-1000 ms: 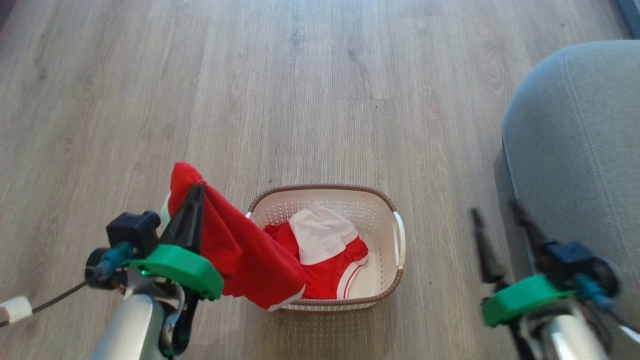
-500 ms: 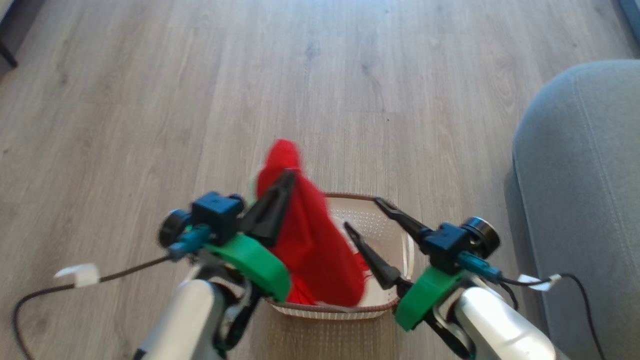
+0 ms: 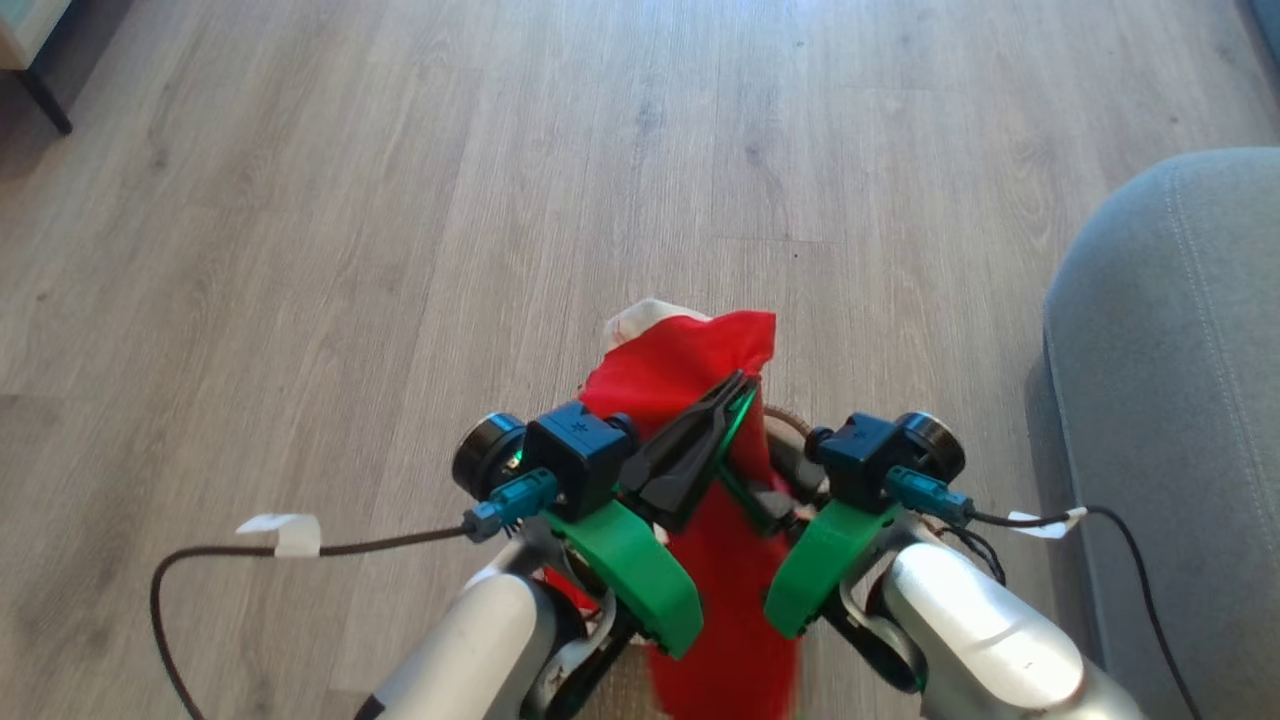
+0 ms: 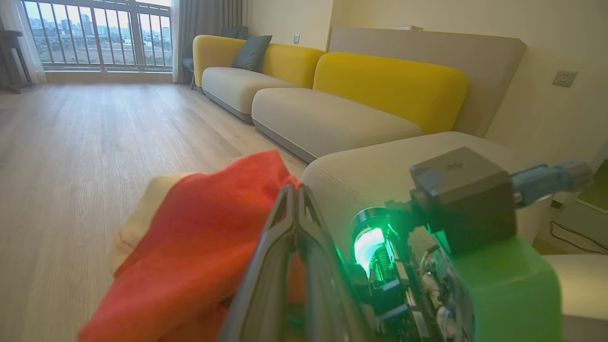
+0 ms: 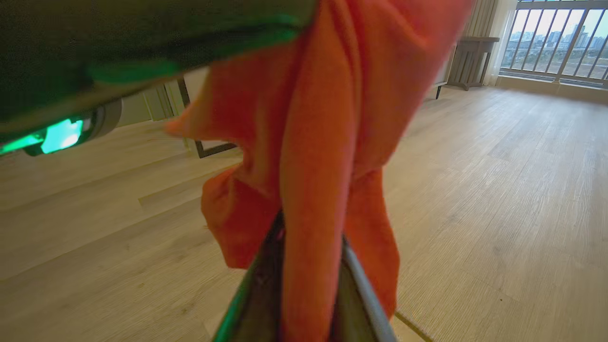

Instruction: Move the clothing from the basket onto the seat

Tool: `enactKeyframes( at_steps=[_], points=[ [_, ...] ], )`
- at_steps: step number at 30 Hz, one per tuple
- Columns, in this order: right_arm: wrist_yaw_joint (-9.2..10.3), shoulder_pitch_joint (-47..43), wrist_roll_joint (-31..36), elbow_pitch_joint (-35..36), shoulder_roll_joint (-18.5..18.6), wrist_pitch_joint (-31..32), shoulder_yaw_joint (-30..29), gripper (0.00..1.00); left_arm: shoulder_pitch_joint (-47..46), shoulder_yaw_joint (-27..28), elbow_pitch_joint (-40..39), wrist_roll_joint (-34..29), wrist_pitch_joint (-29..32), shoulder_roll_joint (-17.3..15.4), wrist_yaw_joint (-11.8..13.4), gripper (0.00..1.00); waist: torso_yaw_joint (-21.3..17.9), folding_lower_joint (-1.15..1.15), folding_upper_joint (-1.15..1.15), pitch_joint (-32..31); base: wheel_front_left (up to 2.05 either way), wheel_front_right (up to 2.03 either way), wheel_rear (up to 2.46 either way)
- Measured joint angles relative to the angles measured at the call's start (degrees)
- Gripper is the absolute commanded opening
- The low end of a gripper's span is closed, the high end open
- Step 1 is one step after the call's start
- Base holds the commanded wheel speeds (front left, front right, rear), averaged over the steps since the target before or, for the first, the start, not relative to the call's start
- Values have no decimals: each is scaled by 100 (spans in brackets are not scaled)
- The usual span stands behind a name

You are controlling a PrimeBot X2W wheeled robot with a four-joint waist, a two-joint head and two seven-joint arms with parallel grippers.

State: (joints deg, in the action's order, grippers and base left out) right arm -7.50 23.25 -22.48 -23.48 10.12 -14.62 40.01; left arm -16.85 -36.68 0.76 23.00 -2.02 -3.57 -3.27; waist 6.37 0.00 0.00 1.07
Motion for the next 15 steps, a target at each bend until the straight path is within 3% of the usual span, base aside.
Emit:
enactKeyframes(
  at_steps=[2,3,6,7,8,15],
  points=[
    [0,0,-133,14,-1,0,74,0,0,-49,-2,78,-9,3,66,0,-31,0,0,10,0,0,0],
    [0,0,-170,23,9,0,76,0,-1,-46,5,78,-13,5,116,6,-50,0,0,15,0,0,0],
    [0,0,-230,80,75,0,49,0,-9,-33,63,78,-60,8,178,51,-119,0,0,36,0,0,0],
    [0,0,-230,103,102,0,12,0,-12,-27,98,77,-68,7,198,80,-143,0,0,44,0,0,0],
    [0,0,-230,134,122,0,-49,0,-16,-20,151,77,-97,5,203,100,-168,0,0,57,0,0,0],
    [0,0,-148,393,378,0,-532,0,-56,36,531,32,-422,-37,245,100,-444,0,0,196,0,0,0]
  ],
)
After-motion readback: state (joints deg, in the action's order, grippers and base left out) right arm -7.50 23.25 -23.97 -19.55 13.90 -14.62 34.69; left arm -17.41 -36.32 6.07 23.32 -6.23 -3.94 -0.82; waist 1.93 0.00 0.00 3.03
